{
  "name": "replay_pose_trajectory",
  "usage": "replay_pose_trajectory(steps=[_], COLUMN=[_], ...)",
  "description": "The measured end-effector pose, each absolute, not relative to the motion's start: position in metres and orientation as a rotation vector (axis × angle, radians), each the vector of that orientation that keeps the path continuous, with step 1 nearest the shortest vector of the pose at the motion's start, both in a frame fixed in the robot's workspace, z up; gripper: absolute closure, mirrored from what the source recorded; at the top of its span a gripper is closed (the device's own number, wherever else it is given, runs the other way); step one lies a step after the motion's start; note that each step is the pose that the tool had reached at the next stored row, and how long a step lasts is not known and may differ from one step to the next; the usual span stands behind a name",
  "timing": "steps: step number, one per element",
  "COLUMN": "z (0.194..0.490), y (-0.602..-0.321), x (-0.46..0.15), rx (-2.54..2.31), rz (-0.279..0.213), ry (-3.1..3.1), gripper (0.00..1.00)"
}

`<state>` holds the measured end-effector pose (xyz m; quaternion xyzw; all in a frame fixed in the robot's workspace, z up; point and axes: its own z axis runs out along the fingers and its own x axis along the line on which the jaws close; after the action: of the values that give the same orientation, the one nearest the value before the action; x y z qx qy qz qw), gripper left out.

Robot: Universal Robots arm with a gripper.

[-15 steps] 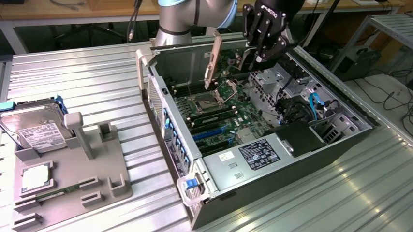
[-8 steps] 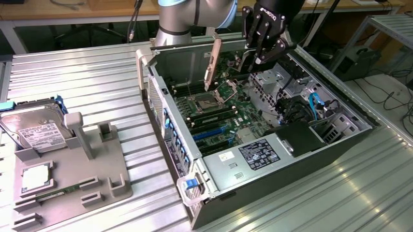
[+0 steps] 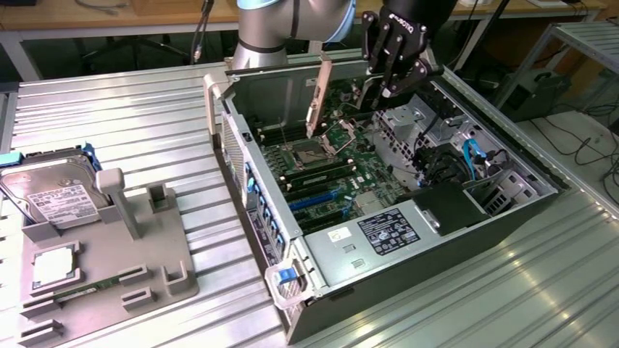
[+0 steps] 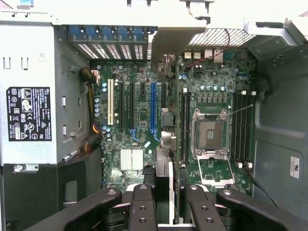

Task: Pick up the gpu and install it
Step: 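Insert the gpu into the slot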

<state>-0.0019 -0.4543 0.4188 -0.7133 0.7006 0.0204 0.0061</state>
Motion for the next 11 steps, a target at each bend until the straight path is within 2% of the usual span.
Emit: replay_pose_trajectory(steps=[11], z=[0.4172], y=[-0.4543], x=[-0.0019], rx=[-2.274], rz=[0.064], ry=[2.150], gripper=[0.72])
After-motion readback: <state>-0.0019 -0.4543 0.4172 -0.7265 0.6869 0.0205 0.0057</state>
